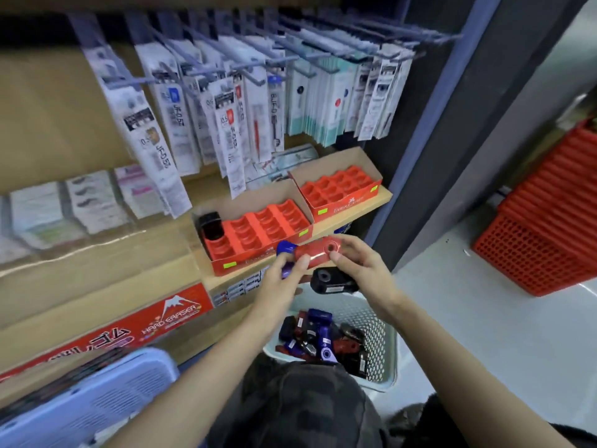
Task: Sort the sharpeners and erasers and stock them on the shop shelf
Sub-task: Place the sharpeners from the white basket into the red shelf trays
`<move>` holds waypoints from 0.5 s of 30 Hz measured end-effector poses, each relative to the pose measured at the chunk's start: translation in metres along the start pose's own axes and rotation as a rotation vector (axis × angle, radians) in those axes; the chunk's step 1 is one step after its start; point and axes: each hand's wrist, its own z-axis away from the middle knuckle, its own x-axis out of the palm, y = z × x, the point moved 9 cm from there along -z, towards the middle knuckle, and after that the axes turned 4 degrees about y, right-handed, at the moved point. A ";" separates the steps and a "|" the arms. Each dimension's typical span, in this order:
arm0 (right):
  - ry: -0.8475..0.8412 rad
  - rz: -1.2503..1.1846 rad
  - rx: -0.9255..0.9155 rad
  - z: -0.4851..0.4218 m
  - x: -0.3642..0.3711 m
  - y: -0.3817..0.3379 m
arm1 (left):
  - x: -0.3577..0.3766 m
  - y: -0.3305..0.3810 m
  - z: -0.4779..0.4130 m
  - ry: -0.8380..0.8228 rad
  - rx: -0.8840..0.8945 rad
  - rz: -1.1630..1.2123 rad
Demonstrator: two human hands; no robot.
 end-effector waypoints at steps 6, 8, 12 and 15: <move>-0.113 0.165 0.004 -0.013 0.031 -0.015 | -0.045 0.032 0.017 0.177 0.135 0.010; 0.038 0.145 0.007 -0.026 0.025 -0.018 | -0.067 0.043 0.025 0.236 0.200 -0.128; 0.168 0.169 -0.033 -0.055 0.045 -0.027 | -0.120 0.069 0.038 0.339 0.308 -0.342; 0.125 0.318 -0.131 -0.078 0.085 -0.044 | -0.155 0.083 0.044 0.383 0.333 -0.425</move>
